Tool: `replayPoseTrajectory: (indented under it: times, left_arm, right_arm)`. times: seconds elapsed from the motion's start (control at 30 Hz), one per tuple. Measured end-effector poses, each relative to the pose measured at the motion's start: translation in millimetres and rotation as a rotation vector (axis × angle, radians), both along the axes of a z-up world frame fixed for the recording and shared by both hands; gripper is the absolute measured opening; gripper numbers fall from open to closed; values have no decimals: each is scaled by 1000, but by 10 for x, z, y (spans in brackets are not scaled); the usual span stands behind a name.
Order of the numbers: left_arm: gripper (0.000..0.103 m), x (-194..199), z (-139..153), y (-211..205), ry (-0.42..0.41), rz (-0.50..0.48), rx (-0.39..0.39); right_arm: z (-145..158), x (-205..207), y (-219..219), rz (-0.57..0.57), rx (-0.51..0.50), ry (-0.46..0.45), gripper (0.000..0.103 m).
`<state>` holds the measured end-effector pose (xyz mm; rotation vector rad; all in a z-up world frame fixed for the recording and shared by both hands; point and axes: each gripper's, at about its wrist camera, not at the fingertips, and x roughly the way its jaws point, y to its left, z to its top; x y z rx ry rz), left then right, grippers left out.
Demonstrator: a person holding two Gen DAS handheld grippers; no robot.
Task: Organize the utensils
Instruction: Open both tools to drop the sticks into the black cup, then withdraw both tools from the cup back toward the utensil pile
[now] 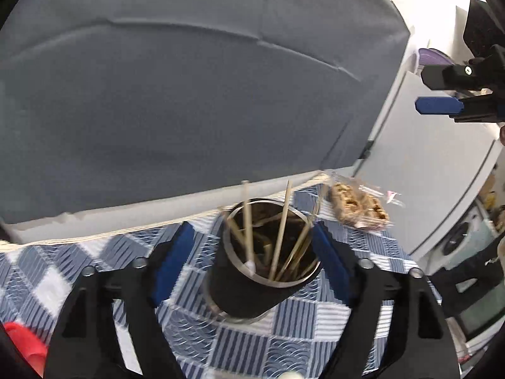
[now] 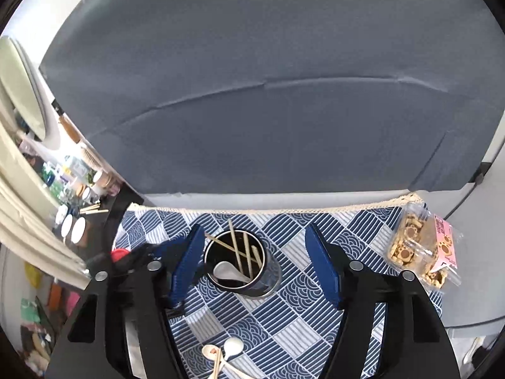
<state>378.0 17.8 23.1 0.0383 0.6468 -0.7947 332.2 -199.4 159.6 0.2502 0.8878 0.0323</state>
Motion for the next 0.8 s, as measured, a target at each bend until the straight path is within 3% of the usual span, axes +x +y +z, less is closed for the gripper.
replayPoseTrajectory:
  times: [0.07, 0.13, 0.33, 0.6, 0.8]
  left_arm:
    - [89, -56, 44, 117, 7, 24, 18]
    - [91, -83, 59, 216, 15, 58, 42]
    - [97, -295, -3, 609, 50, 154, 85]
    - [97, -727, -225, 923, 72, 266, 157]
    - [97, -1084, -352, 1026, 100, 315, 182]
  right_arm:
    - [-36, -50, -19, -6, 14, -6, 80]
    - [-83, -81, -38, -1, 33, -1, 84]
    - [-338, -200, -35, 31, 34, 40, 86]
    - [-721, -478, -63, 101, 34, 64, 87]
    - [-1084, -657, 30, 201, -59, 130, 87]
